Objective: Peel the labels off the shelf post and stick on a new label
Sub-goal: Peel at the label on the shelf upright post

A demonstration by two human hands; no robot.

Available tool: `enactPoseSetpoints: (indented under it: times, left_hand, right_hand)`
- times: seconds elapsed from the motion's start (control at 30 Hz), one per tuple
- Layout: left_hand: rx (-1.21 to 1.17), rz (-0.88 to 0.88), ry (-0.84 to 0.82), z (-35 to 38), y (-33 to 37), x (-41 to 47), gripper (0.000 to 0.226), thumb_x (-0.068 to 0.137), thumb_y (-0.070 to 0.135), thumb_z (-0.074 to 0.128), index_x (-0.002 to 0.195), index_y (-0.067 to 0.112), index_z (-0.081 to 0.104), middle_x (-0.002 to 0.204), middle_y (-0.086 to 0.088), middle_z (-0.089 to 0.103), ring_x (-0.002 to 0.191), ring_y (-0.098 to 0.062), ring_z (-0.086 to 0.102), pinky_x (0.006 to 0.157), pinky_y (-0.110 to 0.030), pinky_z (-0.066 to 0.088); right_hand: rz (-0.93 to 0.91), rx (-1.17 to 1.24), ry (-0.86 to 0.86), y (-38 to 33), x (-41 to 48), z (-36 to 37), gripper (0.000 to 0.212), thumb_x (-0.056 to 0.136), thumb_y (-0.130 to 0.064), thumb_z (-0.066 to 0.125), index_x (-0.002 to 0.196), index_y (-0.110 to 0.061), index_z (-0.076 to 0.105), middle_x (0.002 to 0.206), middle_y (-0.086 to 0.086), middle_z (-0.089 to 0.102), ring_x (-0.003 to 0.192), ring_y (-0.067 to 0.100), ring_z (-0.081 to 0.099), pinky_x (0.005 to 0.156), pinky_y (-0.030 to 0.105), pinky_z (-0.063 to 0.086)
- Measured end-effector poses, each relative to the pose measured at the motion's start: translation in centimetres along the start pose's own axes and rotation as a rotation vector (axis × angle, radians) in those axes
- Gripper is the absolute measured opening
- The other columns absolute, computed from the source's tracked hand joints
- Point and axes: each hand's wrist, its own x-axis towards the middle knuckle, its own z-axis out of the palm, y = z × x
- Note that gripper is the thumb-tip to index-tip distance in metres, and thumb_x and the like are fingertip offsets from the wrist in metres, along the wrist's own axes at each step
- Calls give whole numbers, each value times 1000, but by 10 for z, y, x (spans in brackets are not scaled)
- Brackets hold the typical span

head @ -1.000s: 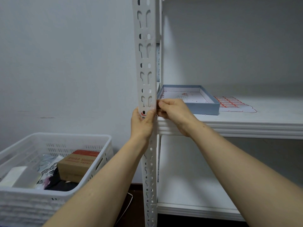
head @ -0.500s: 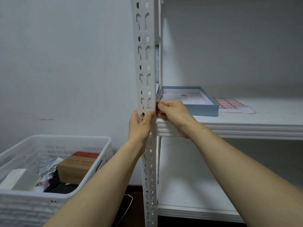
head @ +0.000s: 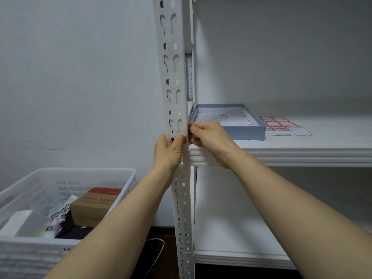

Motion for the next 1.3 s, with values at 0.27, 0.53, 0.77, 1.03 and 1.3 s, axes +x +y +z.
enactPoseSetpoints:
  times: [0.27, 0.53, 0.77, 1.03, 1.3]
  left_hand:
    - [-24, -9, 1, 4, 0, 1, 45, 72, 25, 54, 100, -10, 58, 79, -11, 55, 70, -17, 49, 61, -23, 41]
    - [-88, -32, 1, 4, -2, 2, 28, 79, 17, 55, 97, -4, 59, 83, -9, 59, 72, -16, 54, 67, -26, 44]
    - [-53, -19, 26, 3, -7, 3, 25, 88, 8, 52, 108, -4, 56, 87, -4, 62, 71, -7, 58, 56, -7, 45]
    - [-42, 36, 62, 8, -9, 6, 27, 88, 10, 56, 110, -4, 56, 84, -3, 61, 68, -6, 56, 55, -6, 43]
    - [217, -6, 79, -5, -8, 0, 35, 86, 31, 60, 115, 12, 56, 101, -1, 63, 95, -17, 58, 82, -21, 47]
  right_hand:
    - [-6, 56, -9, -2, -2, 0, 27, 95, -8, 44, 101, 5, 66, 110, 24, 66, 88, 20, 64, 94, 33, 51]
    - [-4, 43, 1, -2, -2, 1, 26, 95, -7, 44, 101, 8, 65, 109, 27, 66, 86, 19, 64, 95, 35, 50]
    - [-10, 40, -5, -1, -1, 1, 26, 95, -8, 44, 100, 6, 66, 111, 27, 64, 86, 19, 59, 98, 42, 48]
    - [-17, 21, 0, 0, 0, 1, 28, 94, -8, 44, 102, 11, 62, 112, 33, 60, 82, 20, 52, 99, 47, 44]
    - [-17, 15, 1, 3, 4, 0, 25, 94, -9, 44, 96, 2, 67, 112, 31, 62, 111, 45, 54, 99, 53, 43]
